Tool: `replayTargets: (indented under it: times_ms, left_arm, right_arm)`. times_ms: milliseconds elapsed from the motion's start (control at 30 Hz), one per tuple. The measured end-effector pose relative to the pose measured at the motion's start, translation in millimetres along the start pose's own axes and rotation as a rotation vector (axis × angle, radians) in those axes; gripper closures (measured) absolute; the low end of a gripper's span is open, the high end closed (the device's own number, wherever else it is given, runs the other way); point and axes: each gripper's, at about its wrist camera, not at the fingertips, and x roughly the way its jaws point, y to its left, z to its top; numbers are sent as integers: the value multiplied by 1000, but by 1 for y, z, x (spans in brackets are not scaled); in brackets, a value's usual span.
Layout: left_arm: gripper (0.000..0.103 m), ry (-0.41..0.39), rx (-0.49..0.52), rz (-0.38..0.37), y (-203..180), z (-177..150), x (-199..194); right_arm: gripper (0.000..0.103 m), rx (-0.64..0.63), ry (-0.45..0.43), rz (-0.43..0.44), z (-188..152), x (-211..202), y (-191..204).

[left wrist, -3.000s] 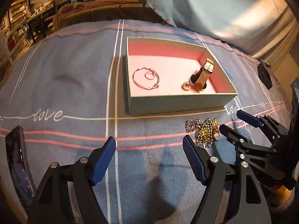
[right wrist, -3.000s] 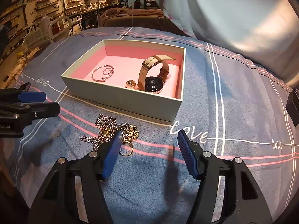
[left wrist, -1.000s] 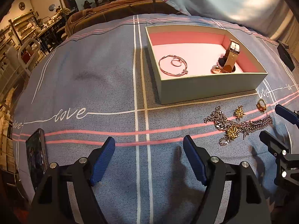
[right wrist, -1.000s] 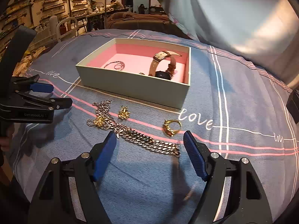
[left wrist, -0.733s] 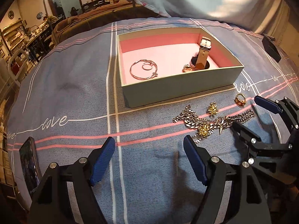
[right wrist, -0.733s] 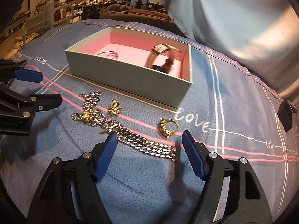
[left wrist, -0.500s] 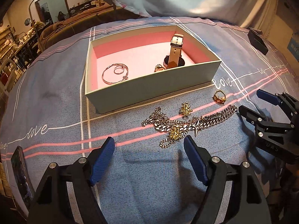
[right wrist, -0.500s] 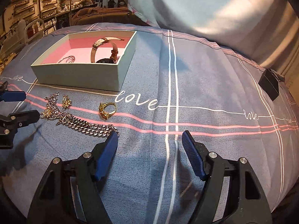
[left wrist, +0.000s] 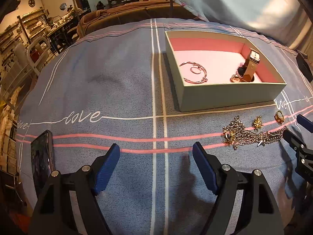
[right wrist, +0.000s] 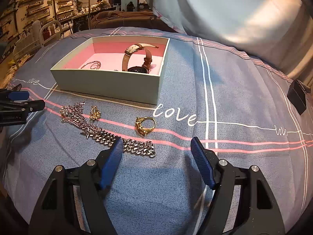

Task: Organize jewelry
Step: 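Move both open tools over the gold stone ring and gold star earring, then grasp the gold stone ring with the right tool while the left tool grasps a gold star earring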

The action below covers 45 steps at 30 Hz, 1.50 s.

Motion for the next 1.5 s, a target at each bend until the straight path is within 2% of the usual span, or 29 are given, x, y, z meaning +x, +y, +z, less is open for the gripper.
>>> replayTargets:
  times_ms: [200,267,333,467,600,800,833,867,933,1067,1267,1367,1433,1500]
  left_arm:
    - [28,-7,94,-101,-43,6,0]
    - [28,-8,106,-71,-51,8,8]
    - [28,-2,100,-26,-47,8,12]
    - [30,-4,22,33,-13,6,9]
    - [30,-6,-28,-20,5,3,0]
    - [30,-18,56,-85,-27,8,3]
    - [37,-7,60,-92,-31,8,8]
    - [52,7,61,-102,-33,8,13]
    - [58,10,61,-106,-35,8,17]
    - [87,11,61,-95,-32,9,16]
    - [87,12,45,-94,-26,8,12]
    - [86,1,45,-86,-24,7,5]
    - [86,-6,43,-87,-23,7,1]
    - [87,-10,39,-87,-22,6,-1]
  right_arm:
    - [32,3,-1,6,0,-2,2]
    - [32,4,1,2,-1,-3,1]
    - [31,8,-3,-3,-2,-4,-1]
    - [31,10,-6,-1,-1,-4,-2]
    - [31,10,4,31,4,0,0]
    - [31,-3,3,40,10,0,2]
    - [31,-2,7,42,10,0,2]
    - [31,-2,7,39,10,-1,2]
    - [31,-5,11,35,9,0,0]
    - [31,-4,18,53,9,3,-1]
    - [32,-52,20,80,19,15,10]
    - [49,-38,44,106,24,25,9]
    - [69,-27,56,116,23,29,7]
    - [76,-22,61,116,21,30,6]
